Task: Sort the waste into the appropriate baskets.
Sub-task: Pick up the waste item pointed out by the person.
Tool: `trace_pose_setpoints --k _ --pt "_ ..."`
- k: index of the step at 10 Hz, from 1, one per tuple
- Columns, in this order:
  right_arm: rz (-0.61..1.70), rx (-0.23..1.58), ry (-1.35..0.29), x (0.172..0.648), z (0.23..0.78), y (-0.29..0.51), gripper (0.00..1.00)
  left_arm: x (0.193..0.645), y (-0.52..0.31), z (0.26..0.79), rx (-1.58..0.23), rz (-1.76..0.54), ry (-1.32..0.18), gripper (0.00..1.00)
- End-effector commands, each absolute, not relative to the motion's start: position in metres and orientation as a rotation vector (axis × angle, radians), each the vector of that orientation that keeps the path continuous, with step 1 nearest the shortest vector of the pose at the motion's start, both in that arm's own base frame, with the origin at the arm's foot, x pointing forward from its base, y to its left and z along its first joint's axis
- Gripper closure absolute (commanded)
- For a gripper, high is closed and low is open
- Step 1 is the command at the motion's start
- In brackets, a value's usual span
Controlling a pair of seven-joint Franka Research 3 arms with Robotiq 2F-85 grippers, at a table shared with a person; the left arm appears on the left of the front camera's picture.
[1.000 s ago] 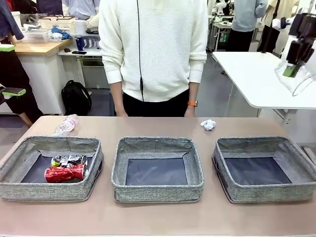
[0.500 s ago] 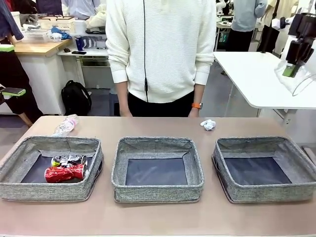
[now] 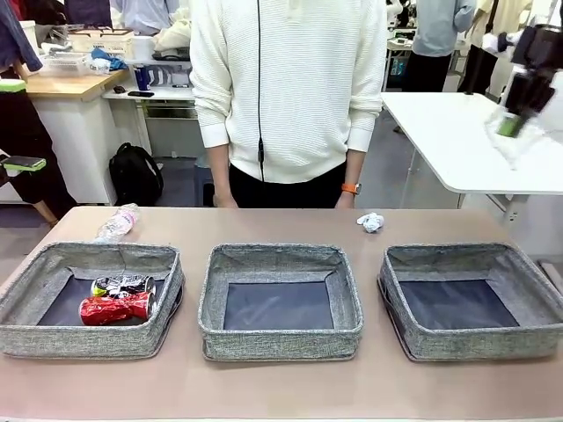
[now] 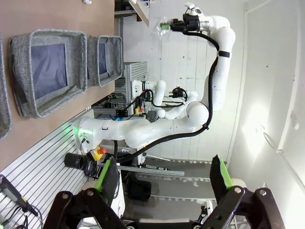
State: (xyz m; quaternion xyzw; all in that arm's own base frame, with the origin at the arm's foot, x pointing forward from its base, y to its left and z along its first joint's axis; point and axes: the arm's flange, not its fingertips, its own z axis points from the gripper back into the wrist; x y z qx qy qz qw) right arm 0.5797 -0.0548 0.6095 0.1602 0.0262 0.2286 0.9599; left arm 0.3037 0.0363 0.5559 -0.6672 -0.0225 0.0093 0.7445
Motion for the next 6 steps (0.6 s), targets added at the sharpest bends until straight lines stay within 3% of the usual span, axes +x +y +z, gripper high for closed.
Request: trace_pose_setpoints --k 1,3,6 --pt "0.280 0.409 -0.096 0.619 0.636 0.032 0.65 0.304 0.036 0.557 -1.481 0.001 -0.061 0.00" --pt "0.165 0.384 0.022 0.625 0.669 0.120 0.65 0.304 0.036 0.557 -1.481 0.001 -0.061 0.00" --pt "0.258 0.208 0.132 0.606 0.715 0.210 0.65 0.304 0.036 0.557 -1.481 0.001 -0.061 0.00"
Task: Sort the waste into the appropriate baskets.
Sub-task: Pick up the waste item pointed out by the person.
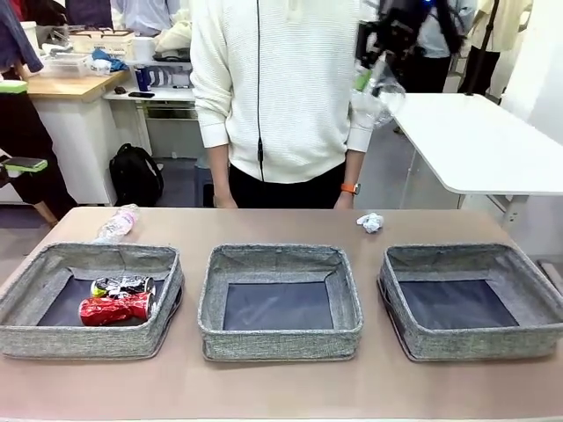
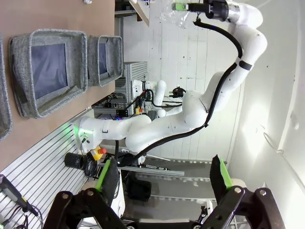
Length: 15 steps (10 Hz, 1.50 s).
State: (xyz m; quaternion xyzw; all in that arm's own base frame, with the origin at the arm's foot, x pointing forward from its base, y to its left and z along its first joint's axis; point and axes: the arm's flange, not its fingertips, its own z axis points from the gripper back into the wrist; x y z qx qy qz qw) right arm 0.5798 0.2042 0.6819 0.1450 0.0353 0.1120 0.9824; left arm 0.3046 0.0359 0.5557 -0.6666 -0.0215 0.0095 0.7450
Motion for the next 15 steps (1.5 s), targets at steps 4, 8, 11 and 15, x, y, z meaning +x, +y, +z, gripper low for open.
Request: trace_pose_setpoints --k 4,8,11,15 --pt "0.465 0.221 0.025 0.545 0.748 0.265 0.65 0.304 0.036 0.557 -1.481 0.001 -0.061 0.00" --pt "0.442 0.244 0.079 0.523 0.736 0.265 0.65 0.304 0.036 0.557 -1.481 0.001 -0.061 0.00" --pt "0.539 0.281 0.096 0.515 0.726 0.290 0.65 0.304 0.036 0.557 -1.481 0.001 -0.061 0.00" --pt "0.453 0.198 0.156 0.457 0.744 0.353 0.65 0.304 0.036 0.557 -1.481 0.001 -0.061 0.00"
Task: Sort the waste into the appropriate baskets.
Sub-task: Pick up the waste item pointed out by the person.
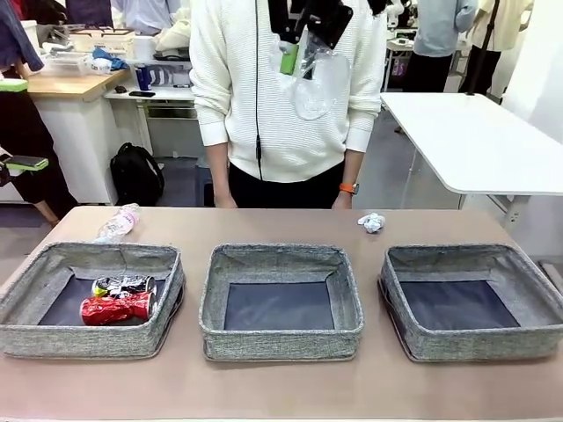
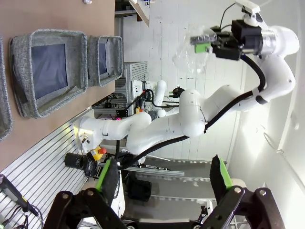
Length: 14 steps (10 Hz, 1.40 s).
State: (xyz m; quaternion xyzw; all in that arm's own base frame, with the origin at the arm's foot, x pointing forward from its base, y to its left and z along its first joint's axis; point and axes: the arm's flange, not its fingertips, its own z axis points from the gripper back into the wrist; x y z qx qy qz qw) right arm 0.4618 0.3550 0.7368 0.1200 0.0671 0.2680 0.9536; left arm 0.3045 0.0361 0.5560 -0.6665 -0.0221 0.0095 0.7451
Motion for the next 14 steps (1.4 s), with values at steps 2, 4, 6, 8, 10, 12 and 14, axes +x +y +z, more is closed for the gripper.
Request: trace_pose_setpoints --k 2,4,6,8,10,12,14 --pt "0.335 0.132 0.170 0.421 0.762 0.370 0.65 0.304 0.036 0.557 -1.481 0.001 -0.061 0.00" --pt "0.347 0.049 0.148 0.374 0.780 0.373 0.65 0.304 0.036 0.557 -1.481 0.001 -0.061 0.00" --pt "0.303 0.040 0.110 0.362 0.788 0.368 0.65 0.304 0.036 0.557 -1.481 0.001 -0.061 0.00" --pt "0.283 0.094 0.099 0.365 0.788 0.373 0.65 0.304 0.036 0.557 -1.481 0.001 -0.061 0.00" --pt "0.212 0.120 0.138 0.378 0.774 0.392 0.65 0.304 0.036 0.557 -1.481 0.001 -0.061 0.00" --pt "0.235 0.125 0.168 0.379 0.767 0.405 0.65 0.304 0.036 0.557 -1.481 0.001 -0.061 0.00" --pt "0.221 0.104 0.199 0.388 0.759 0.409 0.65 0.304 0.036 0.557 -1.481 0.001 -0.061 0.00"
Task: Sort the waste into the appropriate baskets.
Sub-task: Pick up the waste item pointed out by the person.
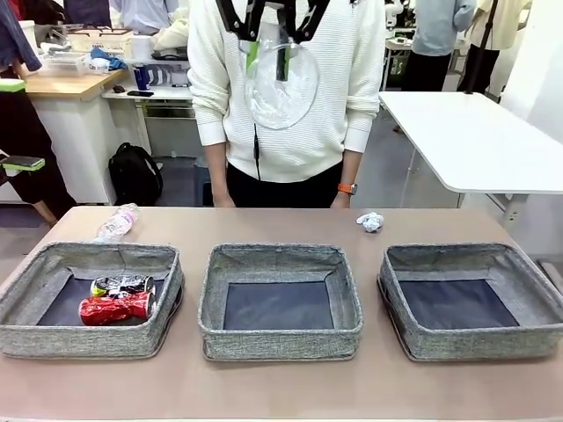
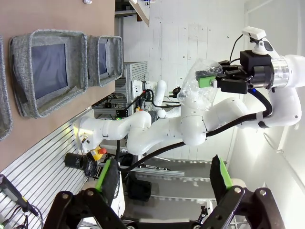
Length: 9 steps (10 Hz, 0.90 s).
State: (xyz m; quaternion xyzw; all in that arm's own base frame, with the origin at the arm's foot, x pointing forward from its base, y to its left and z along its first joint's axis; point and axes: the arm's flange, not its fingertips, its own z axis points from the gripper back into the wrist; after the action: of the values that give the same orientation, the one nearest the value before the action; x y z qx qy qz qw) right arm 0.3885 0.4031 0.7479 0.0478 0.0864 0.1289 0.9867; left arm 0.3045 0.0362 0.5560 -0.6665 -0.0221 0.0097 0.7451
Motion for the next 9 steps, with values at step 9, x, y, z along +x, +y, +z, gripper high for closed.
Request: trace_pose_setpoints --k 9 --pt "0.259 0.096 0.174 0.388 0.748 0.403 0.65 0.304 0.036 0.557 -1.481 0.001 -0.061 0.00"
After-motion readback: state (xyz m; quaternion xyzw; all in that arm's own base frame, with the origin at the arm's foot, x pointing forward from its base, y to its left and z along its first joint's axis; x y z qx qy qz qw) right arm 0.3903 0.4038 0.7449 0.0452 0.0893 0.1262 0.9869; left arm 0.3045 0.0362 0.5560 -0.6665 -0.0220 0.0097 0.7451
